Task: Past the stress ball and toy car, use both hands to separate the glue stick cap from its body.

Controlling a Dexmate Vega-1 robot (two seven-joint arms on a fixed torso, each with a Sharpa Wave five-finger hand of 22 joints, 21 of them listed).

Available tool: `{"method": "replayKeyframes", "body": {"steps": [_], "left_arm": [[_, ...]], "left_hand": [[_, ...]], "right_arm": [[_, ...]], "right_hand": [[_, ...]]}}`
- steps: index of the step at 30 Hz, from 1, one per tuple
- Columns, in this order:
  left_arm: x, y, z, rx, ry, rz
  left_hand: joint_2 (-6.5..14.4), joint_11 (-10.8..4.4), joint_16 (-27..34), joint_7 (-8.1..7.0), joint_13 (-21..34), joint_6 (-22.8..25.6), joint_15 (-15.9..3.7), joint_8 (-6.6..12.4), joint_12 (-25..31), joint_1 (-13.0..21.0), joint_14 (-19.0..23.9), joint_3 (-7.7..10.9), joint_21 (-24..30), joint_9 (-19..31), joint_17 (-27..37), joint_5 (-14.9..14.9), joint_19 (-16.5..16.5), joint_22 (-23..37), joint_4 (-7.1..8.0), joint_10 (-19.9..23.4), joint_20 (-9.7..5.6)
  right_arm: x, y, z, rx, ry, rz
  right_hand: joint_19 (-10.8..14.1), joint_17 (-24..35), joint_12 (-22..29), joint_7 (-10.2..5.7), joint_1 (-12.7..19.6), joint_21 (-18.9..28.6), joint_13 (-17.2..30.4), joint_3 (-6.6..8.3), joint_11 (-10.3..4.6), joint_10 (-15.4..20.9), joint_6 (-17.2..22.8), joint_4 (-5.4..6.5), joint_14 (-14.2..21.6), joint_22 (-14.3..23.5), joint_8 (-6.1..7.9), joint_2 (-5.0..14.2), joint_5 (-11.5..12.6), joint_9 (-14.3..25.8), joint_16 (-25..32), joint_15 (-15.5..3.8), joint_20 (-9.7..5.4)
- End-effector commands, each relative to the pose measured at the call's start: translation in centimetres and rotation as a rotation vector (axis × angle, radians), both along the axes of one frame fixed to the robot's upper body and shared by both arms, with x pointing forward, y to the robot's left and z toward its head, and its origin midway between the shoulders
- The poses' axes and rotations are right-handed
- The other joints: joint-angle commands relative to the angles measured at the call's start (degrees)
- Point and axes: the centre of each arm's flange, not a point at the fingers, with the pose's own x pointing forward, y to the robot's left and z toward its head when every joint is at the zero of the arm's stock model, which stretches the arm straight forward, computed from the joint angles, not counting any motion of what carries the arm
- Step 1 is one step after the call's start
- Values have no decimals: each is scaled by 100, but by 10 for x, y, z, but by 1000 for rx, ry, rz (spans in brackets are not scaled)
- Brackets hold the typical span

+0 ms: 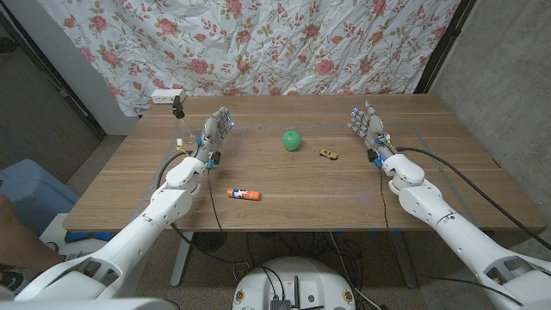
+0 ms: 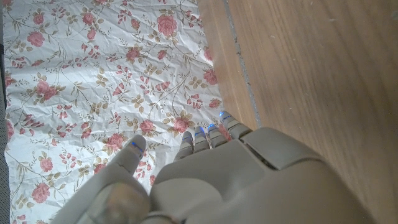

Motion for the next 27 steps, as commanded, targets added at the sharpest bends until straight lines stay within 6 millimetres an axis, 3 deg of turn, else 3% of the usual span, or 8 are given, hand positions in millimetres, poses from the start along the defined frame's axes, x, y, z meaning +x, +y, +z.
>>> {"method": "replayKeyframes", "body": {"steps": [1,20,27], "left_arm": [[-1,6,2,6,-16,15],[-29,5,15,141,-6,35],[-41,5,20,200,3,37]], "left_hand": [[382,5,31,-12,23,-3,-8,42,32,26,-19,34,20,12,18,43,25,24,-28,-49,-37],[269,-183,13,-163,23,580,-157,115,74,320,168,86,-35,10,-7,7,92,9,-635,287,-100],[273,-209,17,-184,24,671,-190,113,77,385,230,105,-32,11,-7,-2,135,8,-767,358,-122]], "right_arm": [[-7,16,5,-19,-29,-29],[-11,21,11,1,-54,-44],[-10,21,8,1,-51,-33]], "right_hand": [[19,0,39,10,24,21,10,38,6,44,40,-24,29,16,29,-3,34,20,31,-18,-7],[-92,-76,28,22,-27,-29,-48,36,-22,-5,-12,-47,-3,12,14,-7,37,15,33,-29,-25],[-96,-100,31,44,-39,-28,-66,39,-24,-4,-5,-55,-17,10,20,-3,39,14,33,-29,-35]]}}
